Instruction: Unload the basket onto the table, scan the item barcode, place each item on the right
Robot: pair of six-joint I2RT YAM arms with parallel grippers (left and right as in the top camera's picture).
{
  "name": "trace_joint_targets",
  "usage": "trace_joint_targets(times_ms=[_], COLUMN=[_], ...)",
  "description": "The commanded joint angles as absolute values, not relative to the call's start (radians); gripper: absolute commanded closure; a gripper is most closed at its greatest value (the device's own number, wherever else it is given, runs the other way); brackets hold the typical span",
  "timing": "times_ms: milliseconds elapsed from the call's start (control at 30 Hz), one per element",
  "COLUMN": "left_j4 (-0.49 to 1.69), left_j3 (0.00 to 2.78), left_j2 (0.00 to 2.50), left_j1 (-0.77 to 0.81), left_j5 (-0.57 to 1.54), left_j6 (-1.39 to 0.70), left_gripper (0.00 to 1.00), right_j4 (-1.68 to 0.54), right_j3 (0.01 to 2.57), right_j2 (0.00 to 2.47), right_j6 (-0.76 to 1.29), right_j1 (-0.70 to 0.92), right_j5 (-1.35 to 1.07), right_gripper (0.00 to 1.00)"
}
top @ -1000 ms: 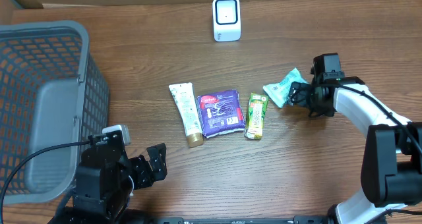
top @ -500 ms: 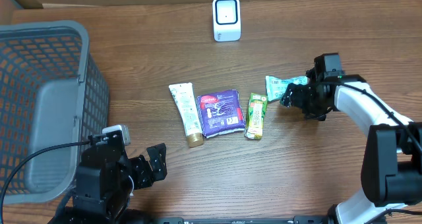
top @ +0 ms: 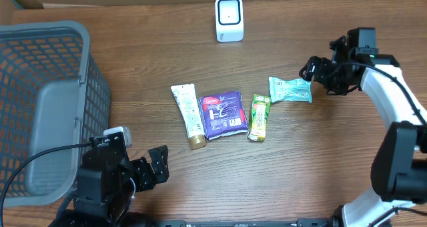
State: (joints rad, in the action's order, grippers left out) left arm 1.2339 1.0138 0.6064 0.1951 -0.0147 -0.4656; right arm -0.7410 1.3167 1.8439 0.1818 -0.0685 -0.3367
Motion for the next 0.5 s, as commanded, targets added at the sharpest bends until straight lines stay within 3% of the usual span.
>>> trace_joint_targets(times_ms=[0, 467], left_j4=[1.233, 1.233], left_j3=[1.005, 1.005], left_j2=[0.595, 0.595], left_j1=[0.2, 0.2], left_j5=[-0.007, -0.007], left_j6=[-0.472, -0.472], left_gripper=[0.01, 0.0], right_j4=[-0.734, -0.704], right_j3=[1.328, 1.328], right_j2=[1.903, 2.062], right_j6=[0.129, 0.123], right_j1=[-0.067, -0.069], right_j5=[-0.324, -0.455], right_gripper=[0.14, 0.21])
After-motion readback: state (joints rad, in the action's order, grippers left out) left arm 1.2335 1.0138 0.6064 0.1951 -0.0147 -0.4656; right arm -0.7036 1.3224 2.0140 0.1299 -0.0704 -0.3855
